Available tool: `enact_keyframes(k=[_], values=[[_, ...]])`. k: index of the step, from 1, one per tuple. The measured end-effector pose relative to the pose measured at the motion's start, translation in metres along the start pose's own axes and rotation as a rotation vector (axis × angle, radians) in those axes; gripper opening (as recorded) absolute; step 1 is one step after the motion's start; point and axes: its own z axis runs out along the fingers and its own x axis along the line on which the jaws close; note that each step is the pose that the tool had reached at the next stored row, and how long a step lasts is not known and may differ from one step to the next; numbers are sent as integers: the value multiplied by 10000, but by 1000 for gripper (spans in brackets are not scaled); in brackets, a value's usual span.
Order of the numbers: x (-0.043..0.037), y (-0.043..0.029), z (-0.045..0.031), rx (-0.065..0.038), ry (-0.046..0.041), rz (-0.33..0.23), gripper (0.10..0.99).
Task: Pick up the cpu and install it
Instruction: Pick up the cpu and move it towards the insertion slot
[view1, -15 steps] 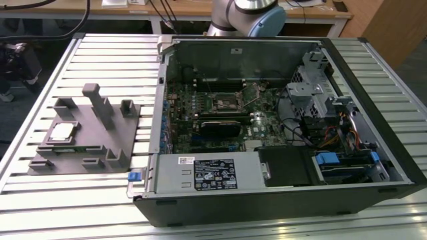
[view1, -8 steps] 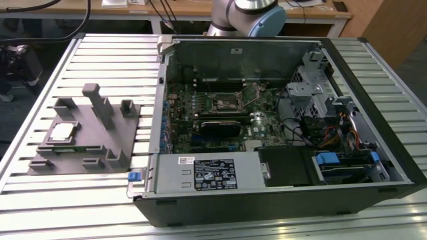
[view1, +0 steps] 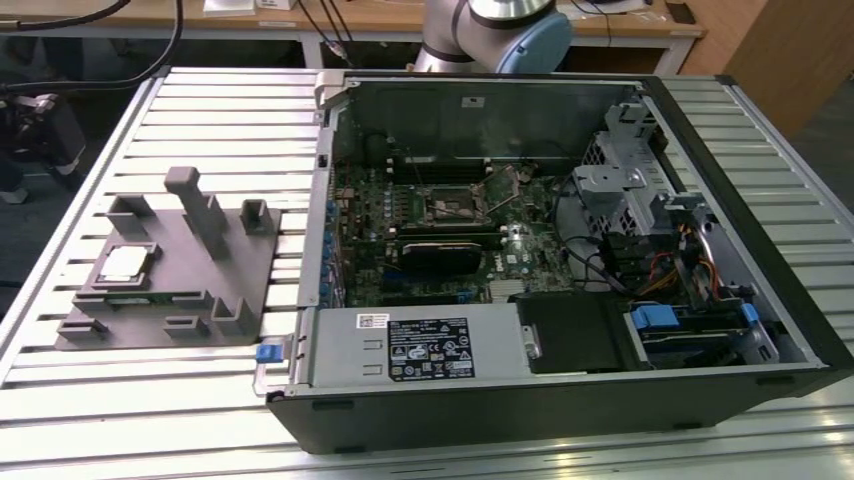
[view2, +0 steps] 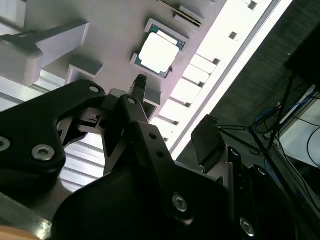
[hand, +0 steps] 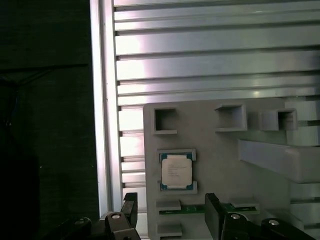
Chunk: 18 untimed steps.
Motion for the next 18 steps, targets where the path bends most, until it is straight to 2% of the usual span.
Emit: enact_keyframes(k=[2,5,6,12,18], values=[[0,-3,15,4,53,-25,647],[-2,-8,49,18,246,-34,647],[-1,-9,60,21,287,-38,647],[-2,-14,144,34,303,-101,647],[-4,-20,220,48,324,-842,647]])
